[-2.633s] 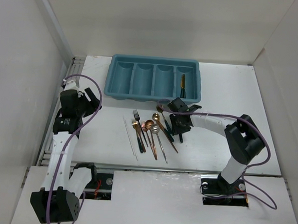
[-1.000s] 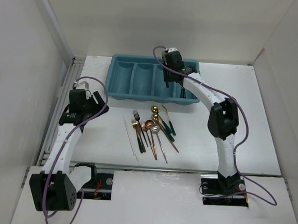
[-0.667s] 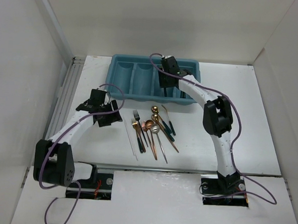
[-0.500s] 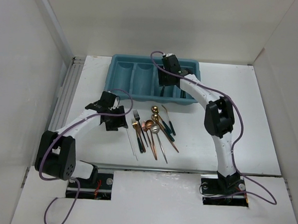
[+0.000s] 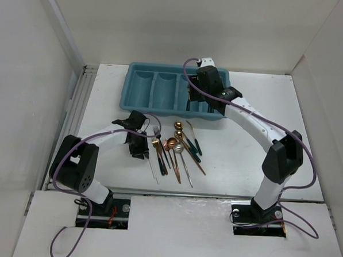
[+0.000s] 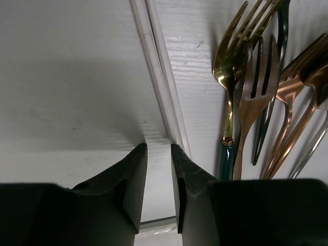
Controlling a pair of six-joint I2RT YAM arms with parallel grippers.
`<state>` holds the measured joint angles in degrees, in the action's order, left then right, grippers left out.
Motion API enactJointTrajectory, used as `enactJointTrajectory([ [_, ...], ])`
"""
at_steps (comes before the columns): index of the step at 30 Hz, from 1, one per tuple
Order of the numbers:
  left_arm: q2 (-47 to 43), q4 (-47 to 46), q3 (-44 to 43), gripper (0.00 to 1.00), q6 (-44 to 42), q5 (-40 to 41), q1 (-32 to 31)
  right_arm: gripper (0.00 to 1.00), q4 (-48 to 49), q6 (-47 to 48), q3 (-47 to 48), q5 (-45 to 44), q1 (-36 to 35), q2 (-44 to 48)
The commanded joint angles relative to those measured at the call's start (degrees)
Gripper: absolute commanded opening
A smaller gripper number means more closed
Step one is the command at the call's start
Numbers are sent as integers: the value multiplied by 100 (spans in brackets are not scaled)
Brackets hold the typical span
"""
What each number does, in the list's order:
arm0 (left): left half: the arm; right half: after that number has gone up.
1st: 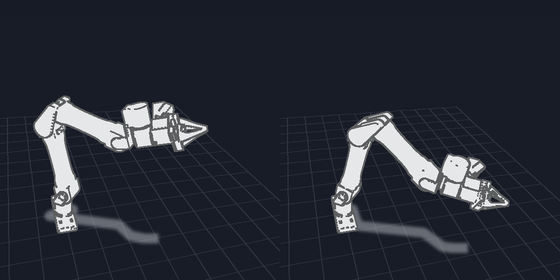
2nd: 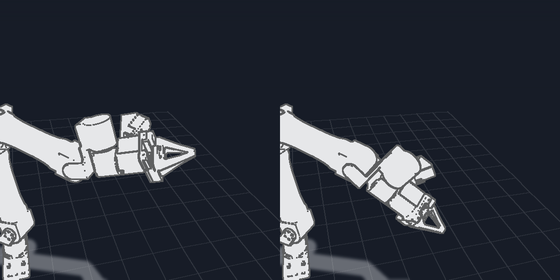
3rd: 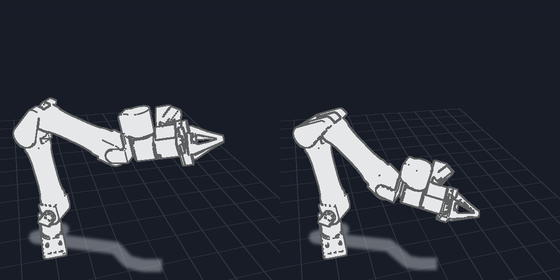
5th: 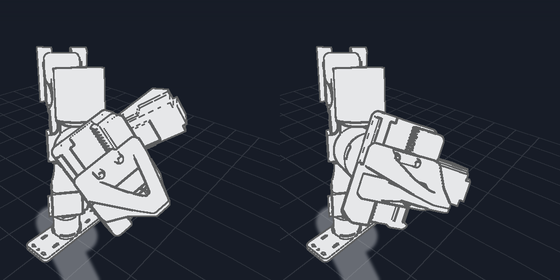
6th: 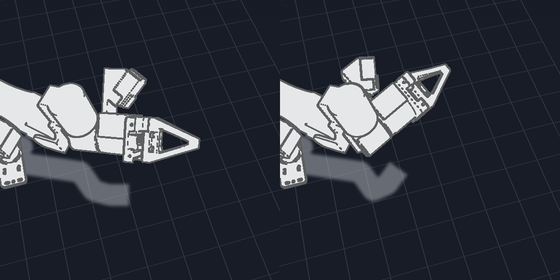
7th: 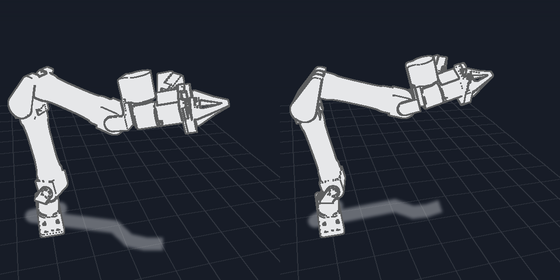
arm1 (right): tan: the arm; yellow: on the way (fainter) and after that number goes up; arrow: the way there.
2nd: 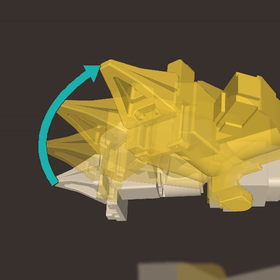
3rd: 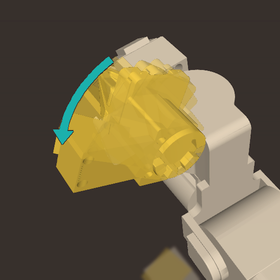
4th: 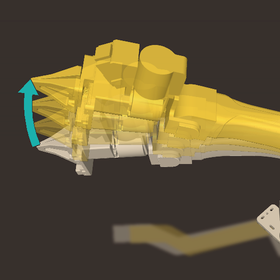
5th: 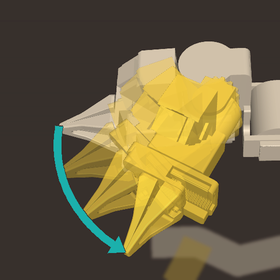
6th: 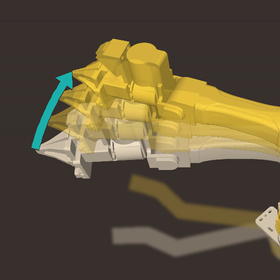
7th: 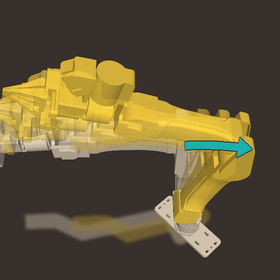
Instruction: Sort the eating utensils into containers
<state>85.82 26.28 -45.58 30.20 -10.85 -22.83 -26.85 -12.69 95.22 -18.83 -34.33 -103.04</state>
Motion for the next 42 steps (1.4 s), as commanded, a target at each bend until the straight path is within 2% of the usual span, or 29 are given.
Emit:
enactJointTrajectory([
  [1,109,1,14,22,118,74,-90,59,277,-111,-381,-314,-13,380],
  [18,400,-133,-118,22,118,189,-143,58,110,-58,-1410,-622,40,1216],
  [23,111,193,-408,21,4,250,-528,57,110,-58,-1594,-675,40,1322],
  [28,110,140,-258,21,57,250,-530,57,57,-58,-1646,-675,40,1375],
  [36,417,-36,-205,18,57,303,-530,57,4,-58,-1647,-727,93,1480],
  [42,681,-27,-100,9,57,505,-477,57,-56,-58,-1770,-832,145,1594],
])
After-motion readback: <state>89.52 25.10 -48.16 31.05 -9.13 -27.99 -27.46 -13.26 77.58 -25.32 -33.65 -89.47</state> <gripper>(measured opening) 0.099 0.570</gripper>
